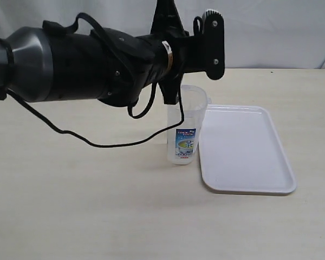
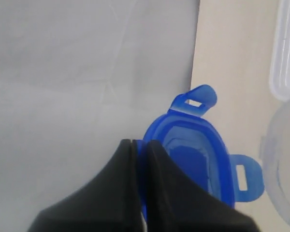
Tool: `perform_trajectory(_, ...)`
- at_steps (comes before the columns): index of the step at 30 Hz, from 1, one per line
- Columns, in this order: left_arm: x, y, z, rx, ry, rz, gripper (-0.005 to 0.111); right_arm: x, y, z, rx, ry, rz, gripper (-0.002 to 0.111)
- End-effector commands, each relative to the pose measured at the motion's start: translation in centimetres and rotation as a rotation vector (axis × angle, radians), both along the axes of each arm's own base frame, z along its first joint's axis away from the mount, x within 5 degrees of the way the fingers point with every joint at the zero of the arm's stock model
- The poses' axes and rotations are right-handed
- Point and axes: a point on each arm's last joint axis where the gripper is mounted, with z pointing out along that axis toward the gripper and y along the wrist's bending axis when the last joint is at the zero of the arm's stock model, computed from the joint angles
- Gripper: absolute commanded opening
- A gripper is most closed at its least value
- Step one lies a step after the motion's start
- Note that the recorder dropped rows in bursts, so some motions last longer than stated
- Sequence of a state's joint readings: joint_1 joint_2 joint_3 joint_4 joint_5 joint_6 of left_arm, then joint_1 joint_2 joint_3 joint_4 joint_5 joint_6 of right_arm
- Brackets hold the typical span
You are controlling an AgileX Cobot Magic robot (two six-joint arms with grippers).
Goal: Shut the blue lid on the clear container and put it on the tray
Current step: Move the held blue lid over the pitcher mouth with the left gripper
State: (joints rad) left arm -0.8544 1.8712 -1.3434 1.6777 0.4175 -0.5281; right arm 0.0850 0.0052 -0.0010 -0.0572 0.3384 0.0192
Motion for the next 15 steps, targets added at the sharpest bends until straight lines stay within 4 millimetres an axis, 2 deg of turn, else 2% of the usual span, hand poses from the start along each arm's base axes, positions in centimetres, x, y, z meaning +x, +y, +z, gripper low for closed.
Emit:
perform_trajectory(1, -0.17, 0.32, 0.34, -0.04, -0.026, 0.047, 0.0, -0.02, -0.05, 0.0, -0.007, -0.006, -0.005, 0.005)
perform_trajectory(15, -0.48, -0.25, 0.32, -0.024, -0.01, -0.031, 0.0, -0.02, -0.05, 0.0, -0.007, -0.006, -0.005, 0.005)
